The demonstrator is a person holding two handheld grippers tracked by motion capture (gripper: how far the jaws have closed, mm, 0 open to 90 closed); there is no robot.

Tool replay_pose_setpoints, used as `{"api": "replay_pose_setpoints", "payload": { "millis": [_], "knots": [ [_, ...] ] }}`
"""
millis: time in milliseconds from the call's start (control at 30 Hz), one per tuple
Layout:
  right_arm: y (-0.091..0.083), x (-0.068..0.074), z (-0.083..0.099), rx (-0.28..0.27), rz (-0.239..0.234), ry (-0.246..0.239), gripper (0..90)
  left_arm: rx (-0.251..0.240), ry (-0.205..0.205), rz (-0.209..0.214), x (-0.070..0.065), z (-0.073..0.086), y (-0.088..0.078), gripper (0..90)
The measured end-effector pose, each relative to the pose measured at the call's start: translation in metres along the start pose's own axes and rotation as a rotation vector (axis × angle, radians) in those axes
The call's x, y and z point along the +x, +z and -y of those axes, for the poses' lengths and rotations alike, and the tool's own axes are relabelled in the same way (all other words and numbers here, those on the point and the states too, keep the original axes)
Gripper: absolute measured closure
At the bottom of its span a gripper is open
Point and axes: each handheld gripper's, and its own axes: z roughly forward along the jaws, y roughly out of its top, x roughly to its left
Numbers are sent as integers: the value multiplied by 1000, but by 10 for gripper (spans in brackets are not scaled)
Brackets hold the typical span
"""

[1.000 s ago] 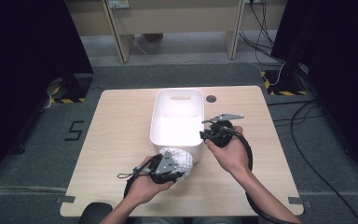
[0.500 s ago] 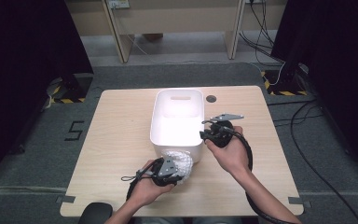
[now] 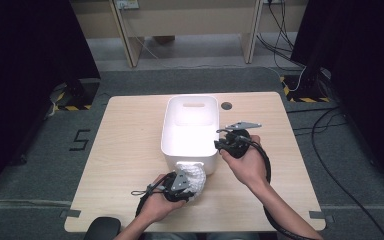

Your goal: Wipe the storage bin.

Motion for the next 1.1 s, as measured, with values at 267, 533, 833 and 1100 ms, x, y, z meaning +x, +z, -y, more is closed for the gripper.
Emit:
{"api": "replay_pose_setpoints", "payload": {
  "millis": [267,533,833,1100],
  "knots": [
    [0,0,0,-1,0,-2,765,17,-24,25,-4,4,-1,680],
    [0,0,0,-1,0,-2,765,16,-51,46,-7,6,-4,680],
    [0,0,0,-1,0,-2,765,-2,-73,37,0,0,-5,679],
    [0,0,0,1,1,-1,768,-9,-36,13,2,-11,1,679]
  ]
}}
